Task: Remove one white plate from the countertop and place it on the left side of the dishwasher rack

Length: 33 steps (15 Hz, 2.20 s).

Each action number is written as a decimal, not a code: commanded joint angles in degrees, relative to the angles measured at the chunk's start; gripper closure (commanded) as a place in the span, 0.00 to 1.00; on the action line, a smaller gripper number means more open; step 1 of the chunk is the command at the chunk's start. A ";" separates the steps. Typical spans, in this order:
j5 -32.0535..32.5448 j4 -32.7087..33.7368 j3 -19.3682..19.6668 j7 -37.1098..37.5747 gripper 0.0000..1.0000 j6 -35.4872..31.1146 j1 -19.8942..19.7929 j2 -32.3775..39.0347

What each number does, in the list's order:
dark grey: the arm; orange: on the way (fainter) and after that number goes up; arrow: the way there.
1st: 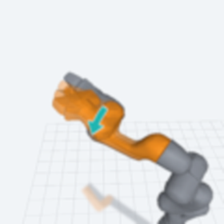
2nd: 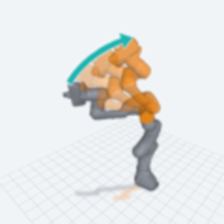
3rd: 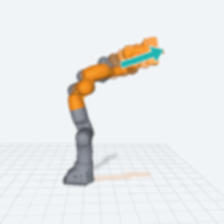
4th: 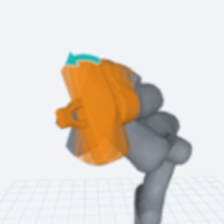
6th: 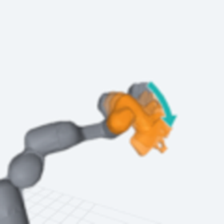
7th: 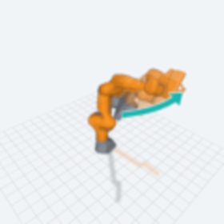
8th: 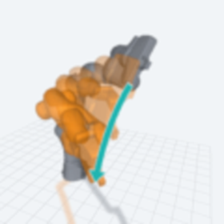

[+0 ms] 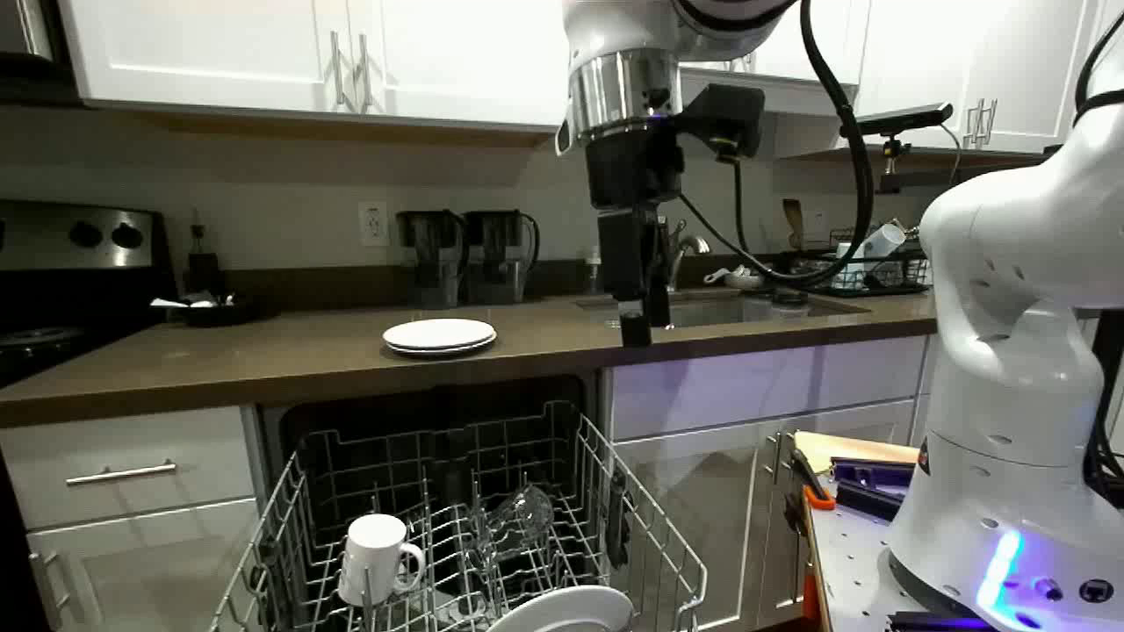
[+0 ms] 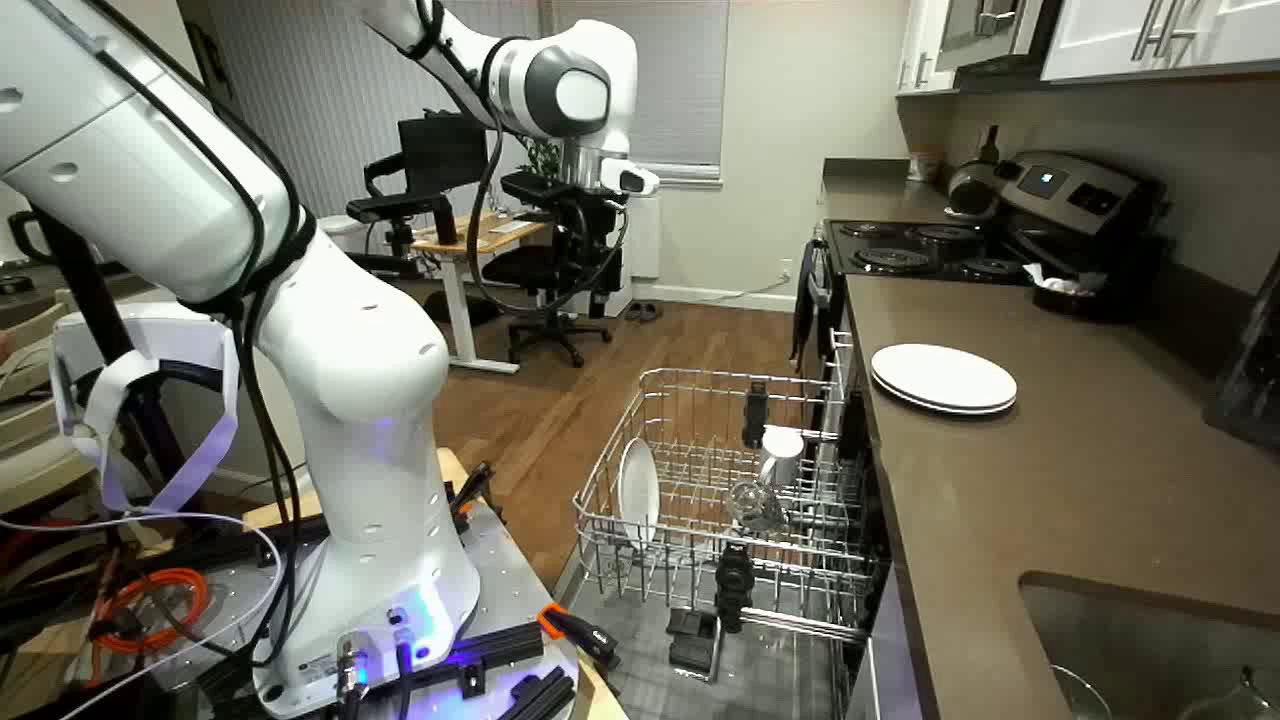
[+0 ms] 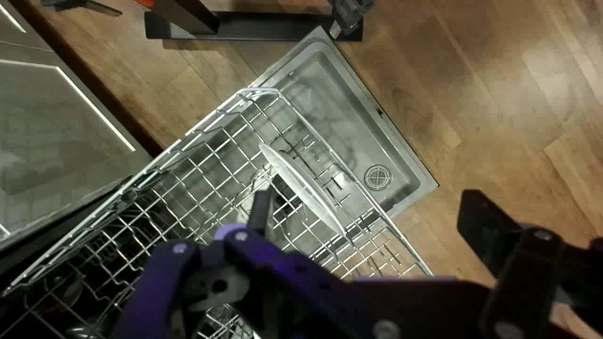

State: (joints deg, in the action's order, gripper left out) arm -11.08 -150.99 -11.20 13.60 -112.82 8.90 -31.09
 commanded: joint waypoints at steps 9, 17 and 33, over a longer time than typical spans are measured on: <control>0.06 0.06 0.08 0.02 0.00 0.08 0.05 0.00; 7.67 6.39 -1.21 0.49 0.00 -6.11 -1.73 11.26; 27.58 30.69 5.83 2.36 0.00 -7.83 -4.28 36.35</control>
State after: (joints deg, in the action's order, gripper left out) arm 12.14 -125.61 -6.20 14.14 -120.53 4.79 0.64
